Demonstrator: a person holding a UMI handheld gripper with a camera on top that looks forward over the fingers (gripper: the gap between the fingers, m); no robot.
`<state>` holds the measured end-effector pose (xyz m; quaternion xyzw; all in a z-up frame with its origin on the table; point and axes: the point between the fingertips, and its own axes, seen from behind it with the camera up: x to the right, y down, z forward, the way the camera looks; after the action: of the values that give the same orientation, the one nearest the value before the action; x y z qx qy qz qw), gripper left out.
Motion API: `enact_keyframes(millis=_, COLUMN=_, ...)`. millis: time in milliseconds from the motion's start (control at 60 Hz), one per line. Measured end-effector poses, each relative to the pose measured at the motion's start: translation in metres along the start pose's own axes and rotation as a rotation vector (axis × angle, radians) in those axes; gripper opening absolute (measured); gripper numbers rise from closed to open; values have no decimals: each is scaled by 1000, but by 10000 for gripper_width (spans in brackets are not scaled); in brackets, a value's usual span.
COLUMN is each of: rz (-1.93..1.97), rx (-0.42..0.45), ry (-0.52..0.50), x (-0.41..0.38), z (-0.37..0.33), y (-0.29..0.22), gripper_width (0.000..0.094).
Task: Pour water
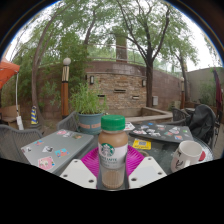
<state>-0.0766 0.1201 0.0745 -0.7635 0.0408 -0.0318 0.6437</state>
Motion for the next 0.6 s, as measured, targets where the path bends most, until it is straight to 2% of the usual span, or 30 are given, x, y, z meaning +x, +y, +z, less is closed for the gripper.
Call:
enact_keyframes(millis=67, rz=6, rx=2, ry=-3, x=4, z=-4, y=-4, gripper_width=313)
enact_keyframes(millis=150, rz=98, rx=54, ry=-17, x=17, z=-21, y=-30, gripper_width=314)
enact_keyframes(millis=200, rz=231, rx=76, ry=-27, x=27, z=-30, y=-53, gripper_width=313)
enact_keyframes(millis=300, rz=633, rx=98, ry=-126, x=59, z=-45, y=-79, gripper_width=313)
enact_keyframes(millis=467, rz=1444, rx=5, ry=-329, x=91, z=-53, y=-80, gripper_width=312)
enact_keyframes(millis=533, rz=1658, rx=-30, ry=-340, x=85, z=-72, y=-73, gripper_width=312)
enact_keyframes(millis=600, rz=1762, rx=-25, ry=-336, x=98, z=-80, y=-64, gripper_width=312)
